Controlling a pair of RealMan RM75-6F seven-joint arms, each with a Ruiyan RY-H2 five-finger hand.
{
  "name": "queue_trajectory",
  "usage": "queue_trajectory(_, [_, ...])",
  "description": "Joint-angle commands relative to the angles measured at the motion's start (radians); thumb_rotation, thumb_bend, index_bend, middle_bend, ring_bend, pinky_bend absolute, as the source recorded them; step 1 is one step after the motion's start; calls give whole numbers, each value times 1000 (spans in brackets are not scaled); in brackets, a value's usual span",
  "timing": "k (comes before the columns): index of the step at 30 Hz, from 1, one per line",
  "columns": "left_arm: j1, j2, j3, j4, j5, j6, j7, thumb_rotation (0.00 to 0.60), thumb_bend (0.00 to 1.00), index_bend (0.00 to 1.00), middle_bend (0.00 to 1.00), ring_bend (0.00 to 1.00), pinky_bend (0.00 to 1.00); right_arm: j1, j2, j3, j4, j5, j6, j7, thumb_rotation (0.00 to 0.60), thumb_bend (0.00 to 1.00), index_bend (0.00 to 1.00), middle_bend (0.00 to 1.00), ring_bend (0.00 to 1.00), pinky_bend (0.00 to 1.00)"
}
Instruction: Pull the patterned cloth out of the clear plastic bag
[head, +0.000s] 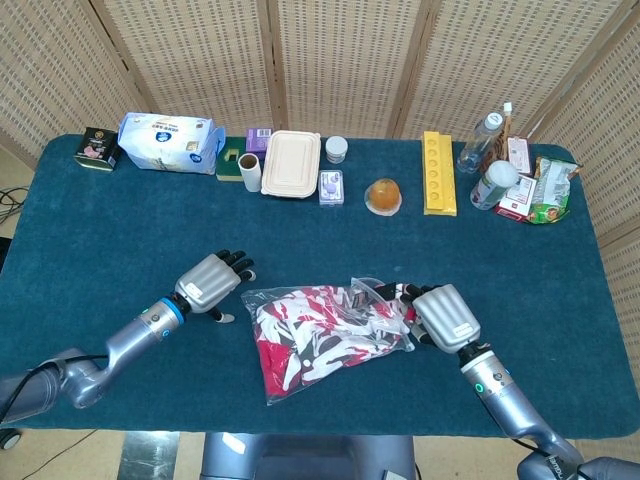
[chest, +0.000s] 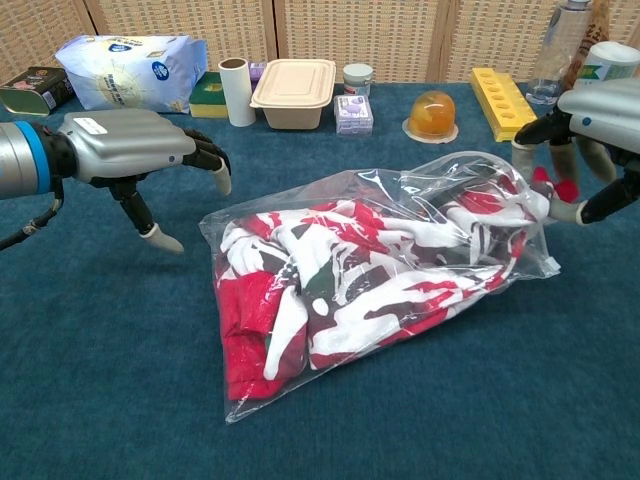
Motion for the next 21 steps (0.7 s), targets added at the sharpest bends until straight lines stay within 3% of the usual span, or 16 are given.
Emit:
queue_trajectory(1, [-3,-24,-15,15,-2,-13,-5,542,114,284,185,130,233,1,0,0,2,1,-2,1,600,475,593,434,585,654])
queue_trajectory(12, [-8,-98,-51,61,30,-21,-75,537,201,377,185,131,236,2,2,-2,11,12,-15,8,600,475,595,435,588,654])
queue_trajectory(18, [-3,-127,-58,98,47,-8,-91,598,298,468,185,131,247,4,3,-2,13,13,-20,14,600,475,597,438,589,658])
queue_trajectory(21, [3,-153,-63,128,60,7,-113,600,359,534,188,131,256,5,4,-3,15,18,-24,15,600,475,598,438,588,659])
